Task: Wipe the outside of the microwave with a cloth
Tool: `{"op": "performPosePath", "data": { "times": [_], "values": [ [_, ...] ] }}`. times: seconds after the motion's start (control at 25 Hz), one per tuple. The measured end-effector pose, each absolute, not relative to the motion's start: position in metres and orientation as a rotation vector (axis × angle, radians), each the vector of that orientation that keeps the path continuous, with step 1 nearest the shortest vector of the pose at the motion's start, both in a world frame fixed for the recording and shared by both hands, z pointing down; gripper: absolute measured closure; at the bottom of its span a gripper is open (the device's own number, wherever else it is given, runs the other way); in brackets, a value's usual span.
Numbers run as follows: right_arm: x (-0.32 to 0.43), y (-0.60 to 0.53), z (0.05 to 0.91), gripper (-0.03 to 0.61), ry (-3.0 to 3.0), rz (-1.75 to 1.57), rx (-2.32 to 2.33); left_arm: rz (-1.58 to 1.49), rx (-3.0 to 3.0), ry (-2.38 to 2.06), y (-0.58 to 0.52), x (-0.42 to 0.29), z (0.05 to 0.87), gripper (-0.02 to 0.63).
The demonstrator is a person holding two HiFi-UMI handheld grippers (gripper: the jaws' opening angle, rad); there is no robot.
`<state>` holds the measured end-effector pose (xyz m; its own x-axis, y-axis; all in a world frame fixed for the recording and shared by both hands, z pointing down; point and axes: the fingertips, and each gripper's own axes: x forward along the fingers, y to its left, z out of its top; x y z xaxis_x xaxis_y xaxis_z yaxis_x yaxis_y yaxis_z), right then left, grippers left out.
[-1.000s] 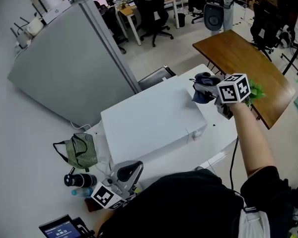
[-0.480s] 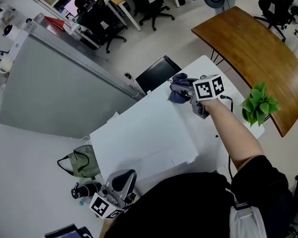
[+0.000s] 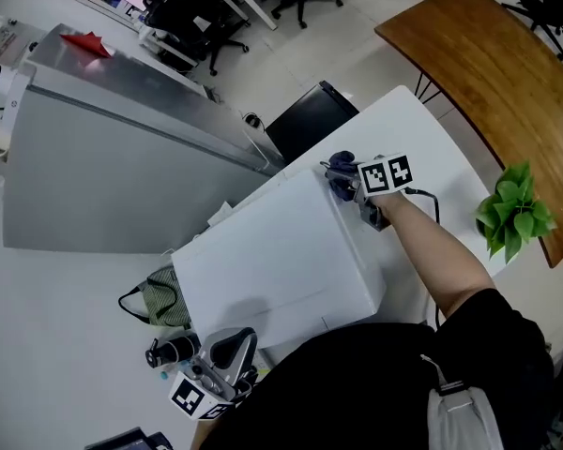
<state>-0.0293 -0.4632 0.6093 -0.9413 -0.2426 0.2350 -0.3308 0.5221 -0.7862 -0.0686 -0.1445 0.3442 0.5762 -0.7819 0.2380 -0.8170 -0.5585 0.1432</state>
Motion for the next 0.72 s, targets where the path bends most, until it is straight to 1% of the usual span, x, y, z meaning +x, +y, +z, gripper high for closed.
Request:
{"op": "performPosePath", "data": {
  "times": [0.2,0.32,0.48,0.56,0.6,0.72],
  "values": [
    [-0.024,-0.462,0.705,0.449,-2.372,1.168,0.646,0.231,2.551,-1.331,-0.140,-0.066,0.346,0.609],
    [-0.025,-0.466,0.720,0.448,-2.296,1.089,0.674,0.241,2.556,-1.337,-0.136,-0.064,0.344,0.609],
    [-0.029,-0.470,0.720,0.445,-2.274,1.123,0.622,0.239,2.561,-1.345,-0.132,-0.060,0.345,0.609],
    [-0.019,-0.475,0.692,0.442,-2.367,1.193,0.609,0.235,2.564,-1.348,-0.130,-0.059,0.343,0.609],
    [-0.010,-0.477,0.664,0.442,-2.459,1.255,0.605,0.231,2.565,-1.351,-0.129,-0.059,0.342,0.609],
    [0.020,-0.468,0.544,0.440,-2.821,1.474,0.501,0.204,2.555,-1.370,-0.128,-0.063,0.341,0.609]
  ]
}}
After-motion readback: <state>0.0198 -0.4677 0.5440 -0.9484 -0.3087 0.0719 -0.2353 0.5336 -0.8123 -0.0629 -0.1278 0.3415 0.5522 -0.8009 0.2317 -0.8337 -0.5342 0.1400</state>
